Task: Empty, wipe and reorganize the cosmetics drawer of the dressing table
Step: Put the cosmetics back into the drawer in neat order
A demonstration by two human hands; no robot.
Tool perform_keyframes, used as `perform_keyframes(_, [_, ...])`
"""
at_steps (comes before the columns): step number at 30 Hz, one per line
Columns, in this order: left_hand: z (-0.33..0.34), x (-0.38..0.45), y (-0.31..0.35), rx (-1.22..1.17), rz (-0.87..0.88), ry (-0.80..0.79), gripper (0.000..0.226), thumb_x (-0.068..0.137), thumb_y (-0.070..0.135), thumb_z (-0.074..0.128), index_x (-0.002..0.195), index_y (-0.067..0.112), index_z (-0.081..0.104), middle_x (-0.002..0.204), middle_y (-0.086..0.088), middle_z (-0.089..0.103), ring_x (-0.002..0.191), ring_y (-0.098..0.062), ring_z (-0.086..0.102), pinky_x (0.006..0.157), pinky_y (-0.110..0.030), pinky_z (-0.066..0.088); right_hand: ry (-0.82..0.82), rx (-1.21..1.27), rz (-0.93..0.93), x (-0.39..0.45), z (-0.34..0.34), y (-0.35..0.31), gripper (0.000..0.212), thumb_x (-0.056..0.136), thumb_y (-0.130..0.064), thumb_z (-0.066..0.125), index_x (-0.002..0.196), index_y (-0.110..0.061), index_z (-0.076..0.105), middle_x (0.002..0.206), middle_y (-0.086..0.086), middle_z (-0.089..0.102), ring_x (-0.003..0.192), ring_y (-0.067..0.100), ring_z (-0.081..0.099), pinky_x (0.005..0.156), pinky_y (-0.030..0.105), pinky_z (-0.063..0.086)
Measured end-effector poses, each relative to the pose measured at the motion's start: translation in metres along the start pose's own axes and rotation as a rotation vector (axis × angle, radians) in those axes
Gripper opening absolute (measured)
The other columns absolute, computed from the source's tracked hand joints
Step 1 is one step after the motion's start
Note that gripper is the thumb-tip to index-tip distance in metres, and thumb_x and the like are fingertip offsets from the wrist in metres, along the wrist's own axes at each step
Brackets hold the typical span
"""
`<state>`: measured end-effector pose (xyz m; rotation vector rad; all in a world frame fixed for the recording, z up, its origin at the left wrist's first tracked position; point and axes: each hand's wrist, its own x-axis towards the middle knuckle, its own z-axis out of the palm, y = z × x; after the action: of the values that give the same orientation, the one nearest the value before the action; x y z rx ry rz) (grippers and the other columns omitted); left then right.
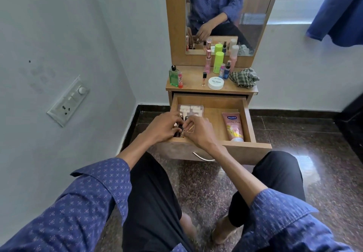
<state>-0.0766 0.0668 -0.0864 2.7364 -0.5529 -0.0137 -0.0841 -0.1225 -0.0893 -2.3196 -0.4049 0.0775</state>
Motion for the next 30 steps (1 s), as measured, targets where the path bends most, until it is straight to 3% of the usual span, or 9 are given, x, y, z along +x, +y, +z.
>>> perform_keyframes(4, [-0.004, 0.004, -0.003, 0.006, -0.016, -0.045, 0.020, 0.086, 0.022, 0.081, 0.105, 0.027, 0.079, 0.105, 0.012, 0.066, 0.101, -0.016, 0.064, 0.084, -0.048, 0.056, 0.016, 0.069, 0.079, 0.003, 0.013, -0.006, 0.024, 0.075, -0.013, 0.088, 0.082, -0.018, 0.066, 0.074, -0.007, 0.071, 0.066, -0.004, 0.060, 0.054, 0.012, 0.038])
perform_keyframes(8, [-0.008, 0.007, -0.003, 0.007, -0.023, -0.091, 0.026, 0.085, 0.020, 0.083, 0.109, 0.029, 0.080, 0.112, 0.011, 0.068, 0.105, -0.014, 0.064, 0.087, -0.043, 0.056, 0.025, 0.063, 0.155, 0.006, 0.015, -0.004, 0.022, 0.073, -0.014, 0.087, 0.083, -0.015, 0.067, 0.077, -0.007, 0.071, 0.069, 0.002, 0.061, 0.052, 0.014, 0.035])
perform_keyframes(15, [-0.005, 0.009, 0.000, 0.058, -0.010, -0.117, 0.031, 0.086, 0.015, 0.079, 0.113, 0.030, 0.079, 0.112, 0.011, 0.061, 0.102, -0.015, 0.062, 0.075, -0.031, 0.047, -0.027, 0.077, 0.275, 0.012, 0.011, 0.001, 0.028, 0.069, -0.015, 0.090, 0.088, -0.011, 0.070, 0.083, 0.000, 0.074, 0.083, 0.019, 0.069, 0.072, 0.035, 0.053])
perform_keyframes(20, [-0.005, 0.007, -0.002, -0.021, -0.026, -0.106, 0.034, 0.084, 0.023, 0.084, 0.115, 0.034, 0.077, 0.108, 0.013, 0.061, 0.098, -0.010, 0.060, 0.077, -0.035, 0.053, -0.029, 0.122, 0.311, 0.013, 0.009, 0.002, 0.033, 0.066, -0.017, 0.095, 0.086, -0.011, 0.070, 0.083, -0.001, 0.073, 0.082, 0.018, 0.069, 0.071, 0.034, 0.054])
perform_keyframes(25, [-0.006, 0.001, -0.008, -0.141, -0.069, -0.094, 0.026, 0.074, 0.025, 0.091, 0.095, 0.033, 0.078, 0.089, 0.016, 0.068, 0.084, -0.003, 0.063, 0.077, -0.039, 0.057, -0.001, 0.202, 0.332, 0.012, 0.009, 0.001, 0.034, 0.066, -0.018, 0.096, 0.082, -0.014, 0.067, 0.080, 0.001, 0.076, 0.077, 0.017, 0.073, 0.070, 0.037, 0.059])
perform_keyframes(30, [-0.005, -0.003, -0.005, -0.184, -0.114, -0.081, 0.017, 0.075, 0.024, 0.091, 0.088, 0.027, 0.081, 0.078, 0.013, 0.074, 0.072, -0.001, 0.067, 0.070, -0.031, 0.058, -0.013, 0.320, 0.355, 0.011, 0.007, 0.002, 0.041, 0.069, -0.022, 0.097, 0.092, -0.009, 0.066, 0.075, 0.004, 0.078, 0.065, 0.014, 0.077, 0.066, 0.032, 0.062])
